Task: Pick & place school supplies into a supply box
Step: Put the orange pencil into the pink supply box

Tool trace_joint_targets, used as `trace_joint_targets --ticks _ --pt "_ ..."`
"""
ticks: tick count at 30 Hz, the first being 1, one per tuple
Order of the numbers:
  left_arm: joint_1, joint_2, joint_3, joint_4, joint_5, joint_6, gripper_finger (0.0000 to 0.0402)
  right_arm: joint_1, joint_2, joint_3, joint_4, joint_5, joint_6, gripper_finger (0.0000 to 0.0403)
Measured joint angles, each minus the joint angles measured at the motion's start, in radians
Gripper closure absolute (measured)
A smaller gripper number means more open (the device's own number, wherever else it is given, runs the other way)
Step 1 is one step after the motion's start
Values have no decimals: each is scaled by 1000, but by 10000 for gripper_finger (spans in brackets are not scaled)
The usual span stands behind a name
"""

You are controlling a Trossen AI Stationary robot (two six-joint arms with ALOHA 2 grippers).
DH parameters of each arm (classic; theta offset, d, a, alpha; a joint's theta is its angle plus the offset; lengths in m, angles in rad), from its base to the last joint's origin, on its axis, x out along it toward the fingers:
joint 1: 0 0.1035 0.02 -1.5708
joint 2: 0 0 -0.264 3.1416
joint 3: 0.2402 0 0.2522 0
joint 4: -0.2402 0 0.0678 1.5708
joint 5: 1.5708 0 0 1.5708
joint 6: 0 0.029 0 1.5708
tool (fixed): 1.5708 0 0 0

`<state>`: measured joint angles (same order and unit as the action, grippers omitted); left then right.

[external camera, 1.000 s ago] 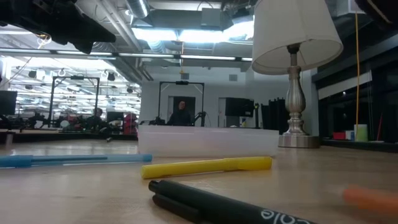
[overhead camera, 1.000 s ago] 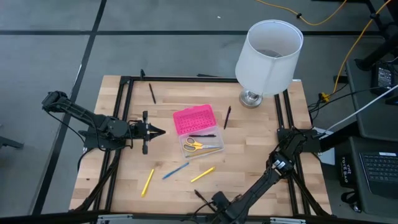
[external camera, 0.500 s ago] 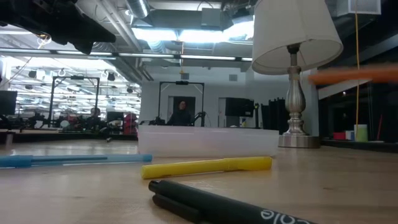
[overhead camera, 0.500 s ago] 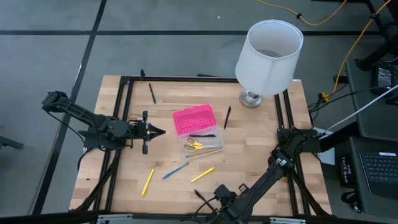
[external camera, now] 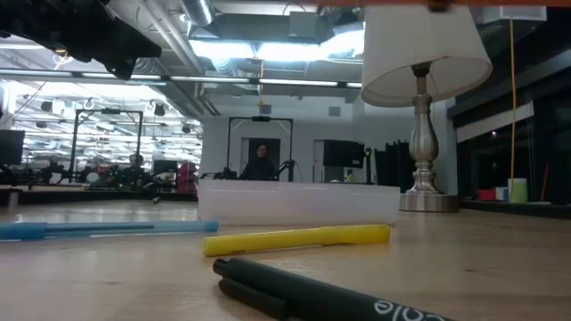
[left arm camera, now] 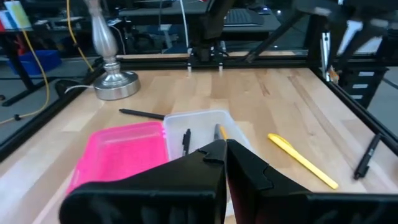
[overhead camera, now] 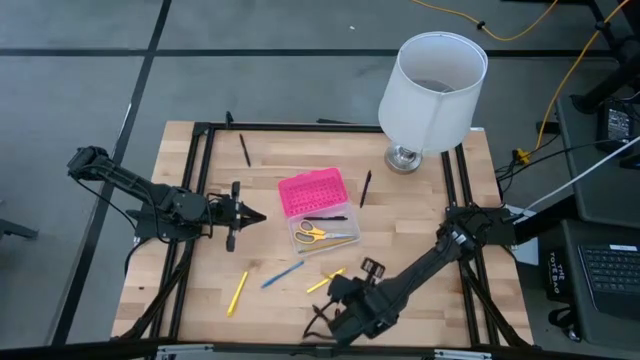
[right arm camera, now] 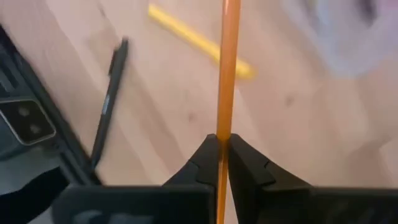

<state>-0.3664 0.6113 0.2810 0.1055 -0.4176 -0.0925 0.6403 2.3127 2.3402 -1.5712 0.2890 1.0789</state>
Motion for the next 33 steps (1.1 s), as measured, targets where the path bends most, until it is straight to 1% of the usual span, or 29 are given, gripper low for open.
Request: trace_joint_targets --ticks 5,9,11,17,21,25,27,30,33 --pt "0 0 0 0 30 -25 396 -20 -46 -5 0 86 -109 380" --pt "0 0 0 0 55 -29 396 -22 -57 -39 0 170 -133 378" --pt "0 0 0 0 66 -35 396 -21 -58 -80 1 189 -109 378" --pt "0 0 0 0 110 -56 396 -21 -58 -223 18 189 8 380" --pt "0 0 0 0 143 -81 396 -21 -75 -281 56 192 19 378" --pt "0 0 0 0 156 -81 396 -29 -165 -362 150 239 -22 381" --pt "0 0 0 0 155 -81 396 -37 -226 -425 216 254 -44 381" --pt "0 0 0 0 155 -81 396 -52 -328 -551 350 264 -106 377" --pt "0 0 0 0 155 -81 396 -70 -429 -705 508 283 -186 376"
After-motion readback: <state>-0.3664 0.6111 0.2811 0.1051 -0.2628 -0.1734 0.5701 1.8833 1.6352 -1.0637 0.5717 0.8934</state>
